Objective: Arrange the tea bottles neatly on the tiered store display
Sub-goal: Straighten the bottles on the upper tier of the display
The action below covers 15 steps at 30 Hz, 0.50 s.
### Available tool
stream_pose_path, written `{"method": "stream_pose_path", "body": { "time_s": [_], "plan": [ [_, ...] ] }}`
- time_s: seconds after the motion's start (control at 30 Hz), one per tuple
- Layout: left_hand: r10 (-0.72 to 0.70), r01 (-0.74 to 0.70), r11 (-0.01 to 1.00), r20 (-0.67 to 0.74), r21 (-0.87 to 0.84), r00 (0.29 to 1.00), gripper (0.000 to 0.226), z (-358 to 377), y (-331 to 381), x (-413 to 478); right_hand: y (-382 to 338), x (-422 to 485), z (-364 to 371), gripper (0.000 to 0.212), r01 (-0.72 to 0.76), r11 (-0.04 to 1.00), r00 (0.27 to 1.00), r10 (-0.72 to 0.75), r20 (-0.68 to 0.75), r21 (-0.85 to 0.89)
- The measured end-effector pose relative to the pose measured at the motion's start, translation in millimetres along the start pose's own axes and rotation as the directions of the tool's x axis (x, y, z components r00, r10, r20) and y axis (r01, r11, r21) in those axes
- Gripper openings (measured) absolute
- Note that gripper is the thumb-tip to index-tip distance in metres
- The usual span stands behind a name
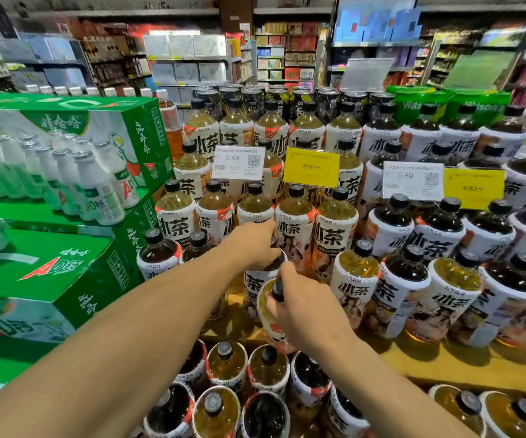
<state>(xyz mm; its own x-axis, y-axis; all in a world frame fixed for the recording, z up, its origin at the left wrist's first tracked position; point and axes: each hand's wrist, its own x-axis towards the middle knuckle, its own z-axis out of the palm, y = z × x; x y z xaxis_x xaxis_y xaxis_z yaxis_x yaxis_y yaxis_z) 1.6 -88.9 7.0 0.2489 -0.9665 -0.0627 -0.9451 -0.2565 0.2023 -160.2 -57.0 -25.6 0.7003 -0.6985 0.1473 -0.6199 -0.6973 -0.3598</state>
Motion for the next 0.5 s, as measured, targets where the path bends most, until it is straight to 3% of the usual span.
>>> {"method": "stream_pose_path", "body": {
  "time_s": [0.23, 0.5],
  "plan": [
    [0.061, -0.064, 0.998, -0.133, -0.019, 0.989, 0.030, -38.8, 3.7, -4.5, -19.0, 5.9, 4.6, 0.028, 0.029, 0.999, 1.000, -0.029, -0.003, 0.024],
    [0.111, -0.130, 0.989, -0.217, -0.071, 0.970, 0.032, -65.5, 23.1, -11.6, -33.4, 34.2, 13.7, 0.037, -0.107, 0.993, 0.994, 0.106, 0.023, 0.058]
  ]
}}
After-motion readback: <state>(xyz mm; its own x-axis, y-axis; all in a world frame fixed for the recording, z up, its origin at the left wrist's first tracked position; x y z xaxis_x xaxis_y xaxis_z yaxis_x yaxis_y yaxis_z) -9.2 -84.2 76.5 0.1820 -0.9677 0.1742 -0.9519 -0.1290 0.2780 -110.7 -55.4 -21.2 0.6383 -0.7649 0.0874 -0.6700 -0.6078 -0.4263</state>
